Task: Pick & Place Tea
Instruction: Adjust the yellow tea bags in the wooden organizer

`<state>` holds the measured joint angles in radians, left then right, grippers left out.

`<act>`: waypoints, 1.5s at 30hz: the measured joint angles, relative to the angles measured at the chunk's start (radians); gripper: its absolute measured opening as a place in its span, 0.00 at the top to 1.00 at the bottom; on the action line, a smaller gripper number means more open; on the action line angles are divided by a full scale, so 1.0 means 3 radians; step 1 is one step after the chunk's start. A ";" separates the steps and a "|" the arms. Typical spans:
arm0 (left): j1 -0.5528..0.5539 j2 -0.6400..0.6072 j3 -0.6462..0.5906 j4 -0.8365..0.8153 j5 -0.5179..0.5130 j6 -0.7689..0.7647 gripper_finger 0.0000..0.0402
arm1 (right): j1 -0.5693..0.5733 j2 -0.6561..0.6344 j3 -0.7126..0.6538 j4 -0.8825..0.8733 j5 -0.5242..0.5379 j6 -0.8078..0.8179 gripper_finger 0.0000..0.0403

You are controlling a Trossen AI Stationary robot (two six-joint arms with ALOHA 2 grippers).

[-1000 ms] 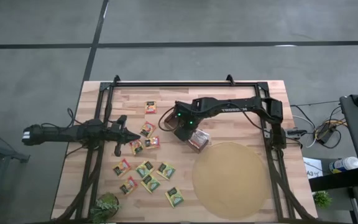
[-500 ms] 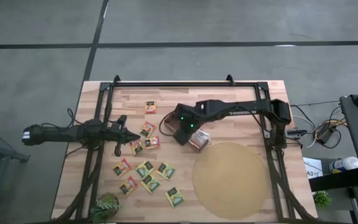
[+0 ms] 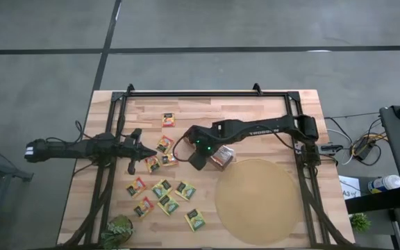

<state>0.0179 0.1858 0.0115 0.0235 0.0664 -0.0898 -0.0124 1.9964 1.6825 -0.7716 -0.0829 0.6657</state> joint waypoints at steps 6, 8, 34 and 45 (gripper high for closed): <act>-0.0001 0.0001 0.0000 0.0000 0.0001 -0.0001 1.00 | 0.0000 0.0087 0.0022 0.0025 -0.0003 0.0016 0.98; -0.0001 0.0001 0.0001 0.0000 0.0001 0.0000 1.00 | 0.0000 0.0110 0.0029 0.0028 -0.0003 0.0014 0.98; 0.0000 0.0001 0.0000 0.0001 0.0001 -0.0001 1.00 | -0.0050 0.0267 0.0139 -0.0811 0.0722 0.0030 0.98; 0.0000 0.0001 0.0000 0.0001 0.0001 -0.0001 1.00 | -0.0163 0.0269 0.0419 -0.0794 0.0292 -0.0184 0.98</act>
<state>0.0179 0.1860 0.0114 0.0238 0.0666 -0.0900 -0.0612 2.0769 1.8082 -1.0097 0.0046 0.6106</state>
